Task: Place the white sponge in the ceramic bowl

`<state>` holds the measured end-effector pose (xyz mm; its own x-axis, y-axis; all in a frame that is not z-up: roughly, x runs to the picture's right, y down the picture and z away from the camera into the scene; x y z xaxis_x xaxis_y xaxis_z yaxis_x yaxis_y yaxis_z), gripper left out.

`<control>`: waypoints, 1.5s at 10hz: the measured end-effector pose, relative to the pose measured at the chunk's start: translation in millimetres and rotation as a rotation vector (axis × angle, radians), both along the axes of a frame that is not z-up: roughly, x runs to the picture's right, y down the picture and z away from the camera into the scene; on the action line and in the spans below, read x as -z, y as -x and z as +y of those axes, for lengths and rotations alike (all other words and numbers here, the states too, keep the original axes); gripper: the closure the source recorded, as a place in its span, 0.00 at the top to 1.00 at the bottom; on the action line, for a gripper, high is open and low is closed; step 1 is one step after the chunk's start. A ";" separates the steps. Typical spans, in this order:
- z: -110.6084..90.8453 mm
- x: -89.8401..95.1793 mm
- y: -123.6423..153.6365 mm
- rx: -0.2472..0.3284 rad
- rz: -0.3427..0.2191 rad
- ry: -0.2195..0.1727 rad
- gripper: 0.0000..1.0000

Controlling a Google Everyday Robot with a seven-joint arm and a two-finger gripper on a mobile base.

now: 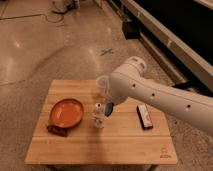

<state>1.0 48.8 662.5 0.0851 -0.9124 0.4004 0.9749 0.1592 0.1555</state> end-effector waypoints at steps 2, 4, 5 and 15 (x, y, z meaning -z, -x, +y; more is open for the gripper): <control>-3.1 2.1 23.1 0.045 -0.020 -0.006 0.00; -3.6 2.1 49.2 0.092 -0.043 -0.008 0.00; -2.9 0.9 60.4 0.111 -0.054 -0.008 0.00; 20.9 -59.3 172.4 0.217 -0.149 0.053 0.00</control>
<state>-171.5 69.7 721.8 -0.1733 -0.8801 0.4420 0.9542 -0.0389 0.2967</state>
